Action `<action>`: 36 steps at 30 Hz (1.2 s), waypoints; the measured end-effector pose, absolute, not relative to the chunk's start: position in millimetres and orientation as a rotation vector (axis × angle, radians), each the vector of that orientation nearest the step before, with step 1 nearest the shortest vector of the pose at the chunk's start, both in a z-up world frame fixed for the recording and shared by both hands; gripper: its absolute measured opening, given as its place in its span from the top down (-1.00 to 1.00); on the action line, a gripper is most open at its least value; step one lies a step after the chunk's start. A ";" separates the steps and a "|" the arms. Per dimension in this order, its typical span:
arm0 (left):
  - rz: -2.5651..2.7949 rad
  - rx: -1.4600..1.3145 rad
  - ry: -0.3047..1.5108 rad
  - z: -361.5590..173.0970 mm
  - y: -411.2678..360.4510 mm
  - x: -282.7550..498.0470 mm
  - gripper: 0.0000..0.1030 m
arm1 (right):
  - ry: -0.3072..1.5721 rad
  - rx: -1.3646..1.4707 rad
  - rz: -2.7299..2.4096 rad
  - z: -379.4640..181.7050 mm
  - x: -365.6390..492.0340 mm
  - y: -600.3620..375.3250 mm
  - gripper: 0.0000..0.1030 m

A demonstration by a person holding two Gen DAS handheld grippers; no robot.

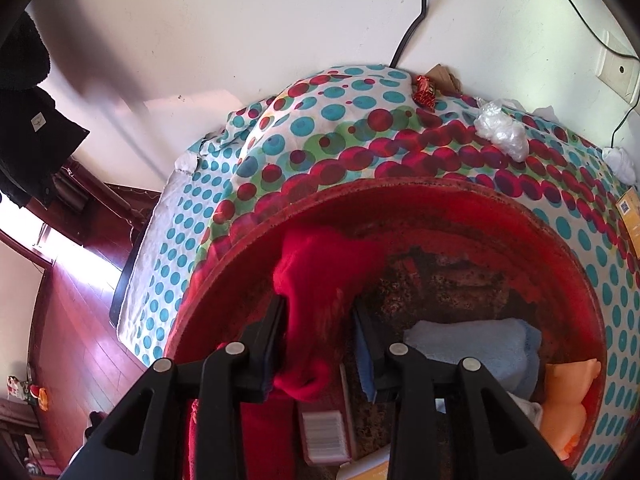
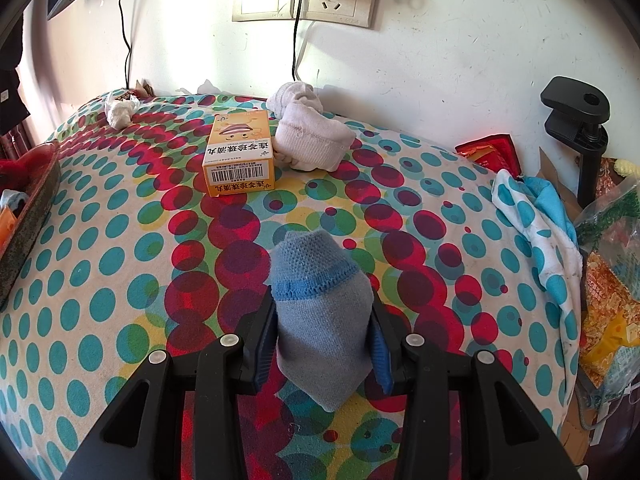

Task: Organize objects
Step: 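Lower the red sock into the basin and open the left tool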

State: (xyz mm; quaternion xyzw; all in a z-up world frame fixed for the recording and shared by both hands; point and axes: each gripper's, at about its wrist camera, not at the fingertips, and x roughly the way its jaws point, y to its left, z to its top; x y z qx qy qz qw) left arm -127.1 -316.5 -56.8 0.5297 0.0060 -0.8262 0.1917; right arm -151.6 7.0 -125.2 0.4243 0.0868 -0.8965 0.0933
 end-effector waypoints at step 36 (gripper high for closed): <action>-2.412 1.175 0.104 -39.1 -297.4 0.5 0.27 | 0.420 1.241 -2.706 -106.8 -142.3 92.4 0.26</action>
